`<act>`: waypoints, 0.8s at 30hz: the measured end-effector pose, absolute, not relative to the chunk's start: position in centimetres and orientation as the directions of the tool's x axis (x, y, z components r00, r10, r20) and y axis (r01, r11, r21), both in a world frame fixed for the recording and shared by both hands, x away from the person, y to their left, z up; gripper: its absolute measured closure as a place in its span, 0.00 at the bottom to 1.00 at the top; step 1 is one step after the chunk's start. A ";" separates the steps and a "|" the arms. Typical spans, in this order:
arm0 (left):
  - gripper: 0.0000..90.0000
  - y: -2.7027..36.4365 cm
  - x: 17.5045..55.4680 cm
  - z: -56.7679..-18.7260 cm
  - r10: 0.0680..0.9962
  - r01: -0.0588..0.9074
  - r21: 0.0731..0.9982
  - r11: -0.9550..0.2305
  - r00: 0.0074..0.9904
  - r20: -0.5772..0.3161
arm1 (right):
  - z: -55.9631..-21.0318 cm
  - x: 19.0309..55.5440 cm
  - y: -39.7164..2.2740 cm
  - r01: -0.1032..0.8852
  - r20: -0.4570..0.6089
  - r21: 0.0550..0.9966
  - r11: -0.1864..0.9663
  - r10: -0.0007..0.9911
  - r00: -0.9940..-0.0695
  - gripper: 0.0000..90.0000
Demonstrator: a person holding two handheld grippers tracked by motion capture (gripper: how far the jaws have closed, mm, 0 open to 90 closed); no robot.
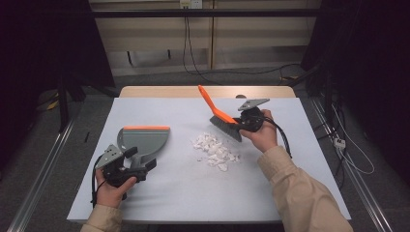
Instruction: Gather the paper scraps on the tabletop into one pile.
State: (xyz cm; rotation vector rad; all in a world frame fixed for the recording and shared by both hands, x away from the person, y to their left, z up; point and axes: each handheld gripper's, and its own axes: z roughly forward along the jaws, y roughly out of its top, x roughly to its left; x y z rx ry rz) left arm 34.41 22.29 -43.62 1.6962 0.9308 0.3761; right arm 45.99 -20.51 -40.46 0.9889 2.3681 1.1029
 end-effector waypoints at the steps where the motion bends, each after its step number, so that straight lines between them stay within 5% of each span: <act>1: 0.07 22.3 34.4 -43.6 0.742 0.390 0.918 -0.076 0.637 -0.209 | -40.5 46.5 -20.2 0.424 -0.038 0.769 0.478 0.696 -0.717 0.79; 12: 0.07 22.5 34.3 -43.6 0.760 0.400 0.915 -0.057 0.612 -0.220 | -42.3 49.9 -16.2 0.320 -0.062 0.752 0.577 0.545 -0.836 0.80; 24: 0.07 22.9 34.1 -43.5 0.757 0.399 0.915 -0.064 0.616 -0.216 | -40.4 45.6 -17.8 0.189 -0.130 0.661 0.726 0.359 -0.924 0.80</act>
